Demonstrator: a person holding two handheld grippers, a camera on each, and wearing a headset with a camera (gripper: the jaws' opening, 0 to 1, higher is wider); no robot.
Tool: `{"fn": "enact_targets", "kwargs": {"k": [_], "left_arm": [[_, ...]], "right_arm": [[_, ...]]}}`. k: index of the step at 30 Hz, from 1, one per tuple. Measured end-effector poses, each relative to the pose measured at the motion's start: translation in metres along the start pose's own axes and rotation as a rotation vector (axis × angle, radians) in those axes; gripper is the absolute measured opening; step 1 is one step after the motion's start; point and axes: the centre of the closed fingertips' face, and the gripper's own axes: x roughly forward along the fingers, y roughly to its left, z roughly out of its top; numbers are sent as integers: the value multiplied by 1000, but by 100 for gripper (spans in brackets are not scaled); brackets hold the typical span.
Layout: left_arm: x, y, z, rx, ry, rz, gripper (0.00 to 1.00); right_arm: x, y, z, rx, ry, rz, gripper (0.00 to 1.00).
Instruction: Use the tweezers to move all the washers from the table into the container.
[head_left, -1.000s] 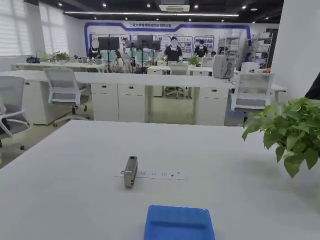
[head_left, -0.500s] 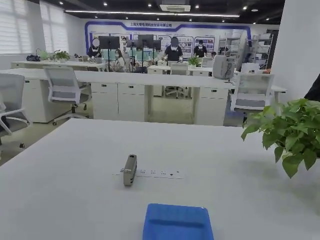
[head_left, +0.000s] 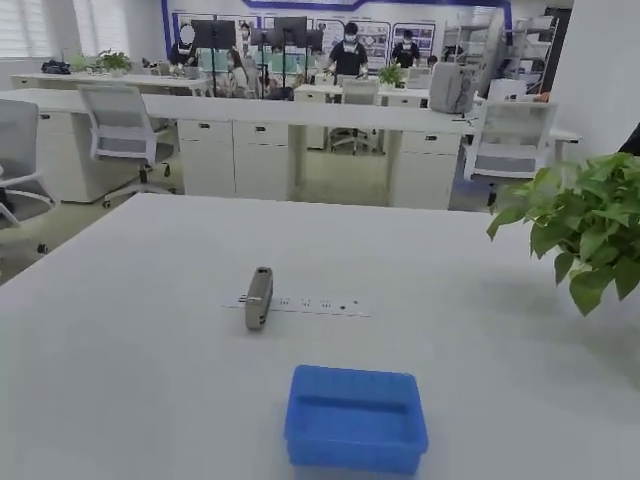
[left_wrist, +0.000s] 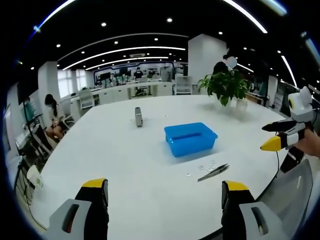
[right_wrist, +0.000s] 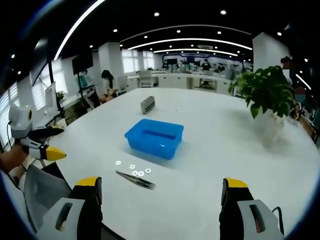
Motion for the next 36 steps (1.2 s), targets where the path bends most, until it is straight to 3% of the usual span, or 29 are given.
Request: {"fn": "enact_targets", "kwargs": {"k": [11,16,26,30,32,36], "left_arm": [[13,-1,9,54,-13,-10,89],[22,-8,14,89,-17,-39,86],[42,-28,16,161,15,-161,75],[48,-42,14,220,46,-263,61],[53,-43,15,239,44,-267,53],[61,-53,13,277,73,-341,46]], "right_arm": [[11,-1,-2,-23,24,10,97],[17,-2,-4,-32,40,13,96],[21,1,-14,-46,82,39,95],[21,3,-19,-44,98,48,95],[22,4,-22,-45,107,53,95],[23,5,-27,-44,121,62,95]]}}
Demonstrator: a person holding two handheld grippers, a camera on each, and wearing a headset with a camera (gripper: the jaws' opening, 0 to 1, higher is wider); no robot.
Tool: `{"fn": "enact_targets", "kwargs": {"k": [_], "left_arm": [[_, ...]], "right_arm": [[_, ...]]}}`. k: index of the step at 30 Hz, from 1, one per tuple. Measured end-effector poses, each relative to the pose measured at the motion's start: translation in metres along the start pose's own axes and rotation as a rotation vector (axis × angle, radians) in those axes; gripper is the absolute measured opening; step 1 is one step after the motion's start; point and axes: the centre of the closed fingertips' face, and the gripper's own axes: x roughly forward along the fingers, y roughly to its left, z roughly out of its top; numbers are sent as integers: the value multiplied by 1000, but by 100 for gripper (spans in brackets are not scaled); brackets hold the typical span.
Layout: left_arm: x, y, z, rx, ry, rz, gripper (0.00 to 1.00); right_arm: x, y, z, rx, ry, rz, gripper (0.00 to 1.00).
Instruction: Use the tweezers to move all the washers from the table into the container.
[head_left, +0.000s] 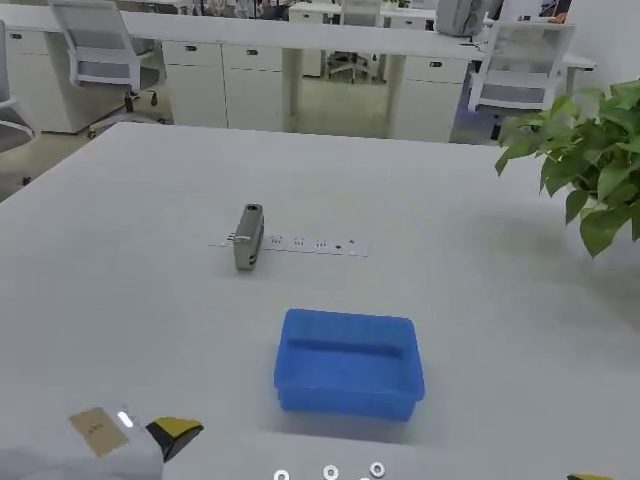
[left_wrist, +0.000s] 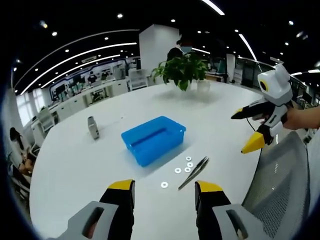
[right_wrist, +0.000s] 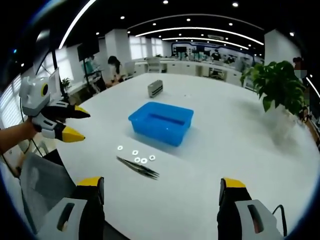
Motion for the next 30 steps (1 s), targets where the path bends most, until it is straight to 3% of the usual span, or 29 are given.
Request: {"fn": "enact_targets", "kwargs": {"k": [5,7,14,25,30], "left_arm": [[16,-10,-3,109,71,-106,38],[22,-12,-3,146,75,-128,35],[48,-24,-14,216,141,-215,28],[70,-33,-37,331,206,-303,12],[81,-33,-44,372,237,-322,11]], "right_arm": [[2,0,-5,5,14,5,94],[2,0,-7,7,19,5,94],[2,-1,-12,18,31,5,94],[3,1,-13,4,44,14,94],[3,2,-13,6,47,18,94]]}}
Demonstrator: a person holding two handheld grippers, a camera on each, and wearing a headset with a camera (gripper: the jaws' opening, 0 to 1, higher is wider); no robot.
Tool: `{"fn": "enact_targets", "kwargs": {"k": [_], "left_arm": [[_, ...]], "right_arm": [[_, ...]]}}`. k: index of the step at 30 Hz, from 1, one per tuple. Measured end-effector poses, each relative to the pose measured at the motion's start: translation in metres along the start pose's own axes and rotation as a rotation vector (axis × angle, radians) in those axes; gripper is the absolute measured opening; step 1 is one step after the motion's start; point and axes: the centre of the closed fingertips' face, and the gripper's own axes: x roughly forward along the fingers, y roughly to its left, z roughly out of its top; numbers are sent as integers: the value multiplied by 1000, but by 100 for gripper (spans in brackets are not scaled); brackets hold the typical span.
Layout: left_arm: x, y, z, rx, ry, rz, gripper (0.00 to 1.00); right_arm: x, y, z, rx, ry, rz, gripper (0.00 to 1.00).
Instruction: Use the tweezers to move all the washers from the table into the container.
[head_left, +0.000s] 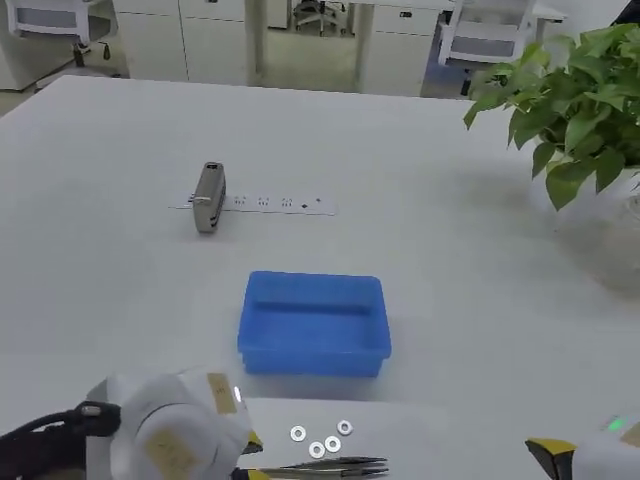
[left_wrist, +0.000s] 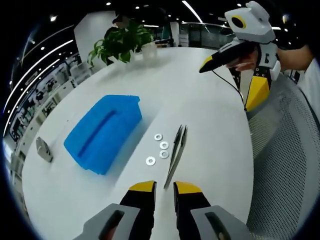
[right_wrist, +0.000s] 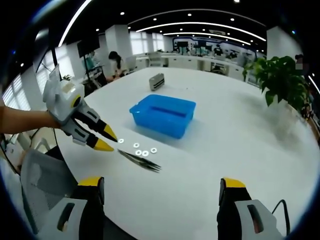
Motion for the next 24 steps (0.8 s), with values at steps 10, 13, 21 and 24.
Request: {"fn": "enact_targets", "kwargs": {"k": [10,13,21,24], "left_arm": [[13,-2,-7,43,43,-53,4],[16,-3,-9,45,51,-68,1],[19,-6,-9,69,52,-93,0],[18,-7,-9,88,55,-89,0]], "right_arm": [[3,0,4,-4,2,2,95],[4,1,5,-7,1,4,94],[4,5,7,-16,1,11,95],[3,7,10,-18,-5,14,95]]}}
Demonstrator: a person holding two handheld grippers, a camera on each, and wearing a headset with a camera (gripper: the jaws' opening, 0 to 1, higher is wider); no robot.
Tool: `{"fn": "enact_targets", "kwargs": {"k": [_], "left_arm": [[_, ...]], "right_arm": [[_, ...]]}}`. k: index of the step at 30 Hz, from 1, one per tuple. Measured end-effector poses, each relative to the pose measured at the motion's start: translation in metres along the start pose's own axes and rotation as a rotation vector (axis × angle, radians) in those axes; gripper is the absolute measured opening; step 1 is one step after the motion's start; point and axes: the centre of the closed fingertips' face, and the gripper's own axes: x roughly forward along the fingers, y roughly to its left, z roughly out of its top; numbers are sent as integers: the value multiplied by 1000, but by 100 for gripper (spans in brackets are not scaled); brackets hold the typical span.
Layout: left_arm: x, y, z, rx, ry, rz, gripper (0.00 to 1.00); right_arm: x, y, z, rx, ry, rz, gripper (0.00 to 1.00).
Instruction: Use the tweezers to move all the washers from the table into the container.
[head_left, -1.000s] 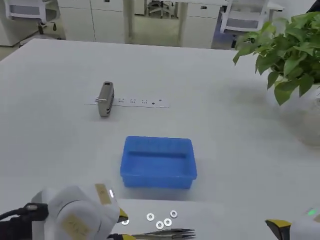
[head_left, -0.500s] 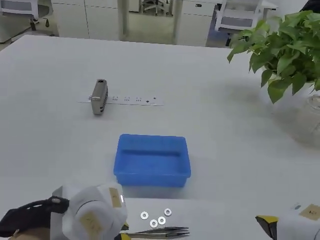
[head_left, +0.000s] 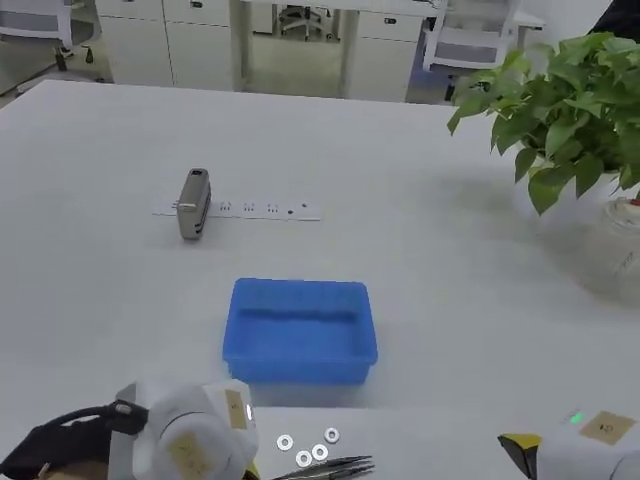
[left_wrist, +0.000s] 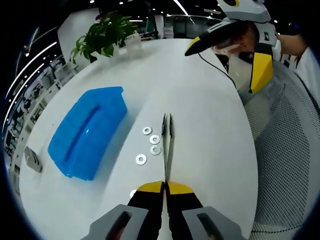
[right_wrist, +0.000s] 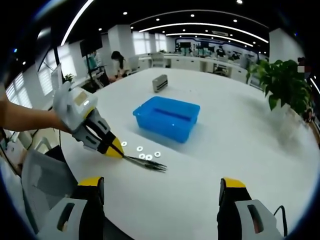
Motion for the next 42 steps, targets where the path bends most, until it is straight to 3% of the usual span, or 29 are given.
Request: {"fn": "enact_targets", "kwargs": {"k": [10,23,31,42], "left_arm": [[-17,-6,12,14,-29,43,0],[-51,-16,51,-4,-133,88,0],[-71,-22,70,26,-174,107,0],[-93,-21,83,57,-194,130,0]], "right_arm": [[-2,9,8,-12,-23,18,94],[-12,22,19,-38,-66,42,92],[-14,45,20,-32,-78,151,81],[-15,80,25,-89,-83,293,59]]}}
